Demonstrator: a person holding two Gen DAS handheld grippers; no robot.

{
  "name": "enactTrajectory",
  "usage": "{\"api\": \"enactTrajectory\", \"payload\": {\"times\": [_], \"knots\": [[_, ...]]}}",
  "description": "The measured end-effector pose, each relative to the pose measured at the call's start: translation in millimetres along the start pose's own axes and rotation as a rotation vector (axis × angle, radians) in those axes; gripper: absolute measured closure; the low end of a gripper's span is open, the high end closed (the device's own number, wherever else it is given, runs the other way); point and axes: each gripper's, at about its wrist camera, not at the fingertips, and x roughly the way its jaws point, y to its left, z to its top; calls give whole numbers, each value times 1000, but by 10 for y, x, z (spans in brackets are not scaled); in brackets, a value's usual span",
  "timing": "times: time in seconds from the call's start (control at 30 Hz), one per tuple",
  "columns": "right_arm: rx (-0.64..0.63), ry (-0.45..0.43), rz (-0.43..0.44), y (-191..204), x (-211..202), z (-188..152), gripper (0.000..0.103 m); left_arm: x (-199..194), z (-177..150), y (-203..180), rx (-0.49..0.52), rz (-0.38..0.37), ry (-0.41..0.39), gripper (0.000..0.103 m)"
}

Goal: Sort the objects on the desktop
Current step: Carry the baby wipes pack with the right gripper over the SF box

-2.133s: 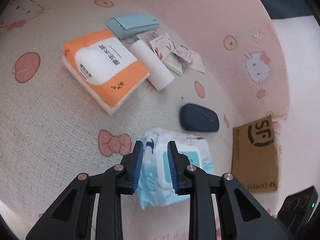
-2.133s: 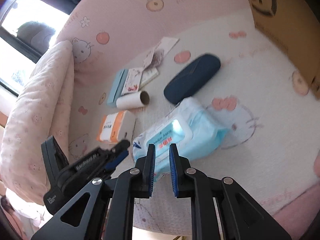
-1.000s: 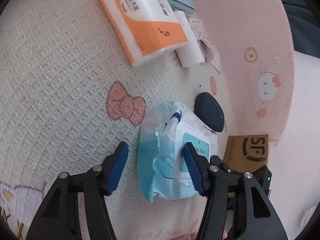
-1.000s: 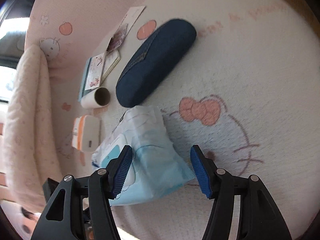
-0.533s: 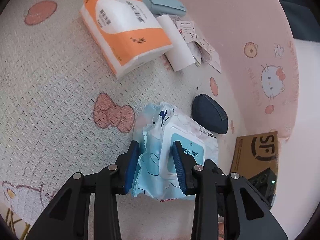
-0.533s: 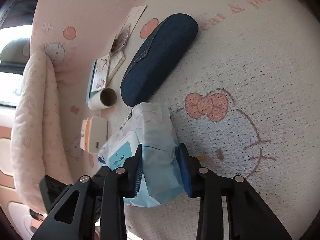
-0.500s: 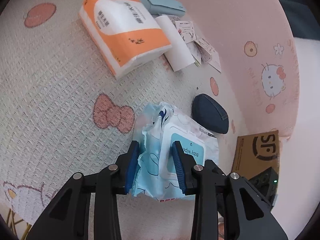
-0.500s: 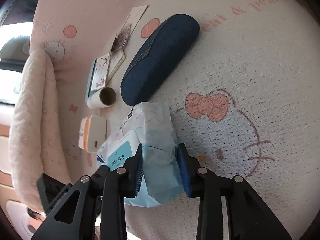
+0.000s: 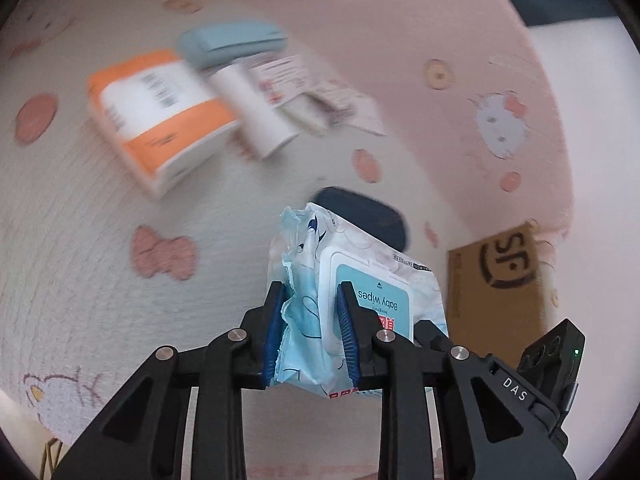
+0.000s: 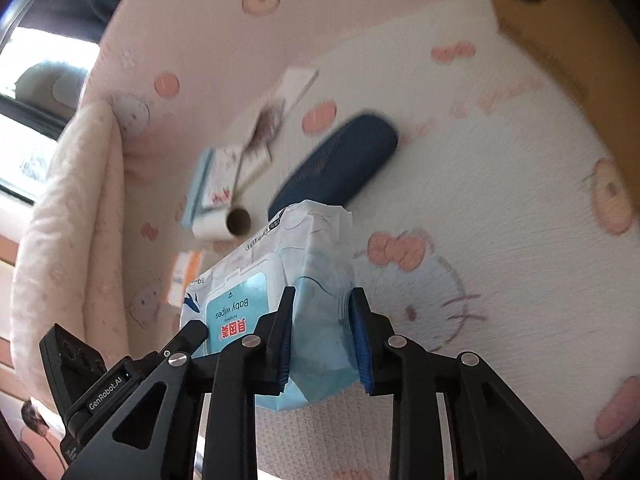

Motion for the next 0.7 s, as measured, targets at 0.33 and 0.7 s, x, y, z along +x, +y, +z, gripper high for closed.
{"api": "enactTrajectory", "payload": {"times": [0.33,0.7], "knots": [[-31,-123,-22,-92,-780,480,80,-8,-82,-926,60,-76,-56,74],[-46,-225,-38,-355,-1646,1074,80,112,-161,-1941,111,-160,-78,74]]}}
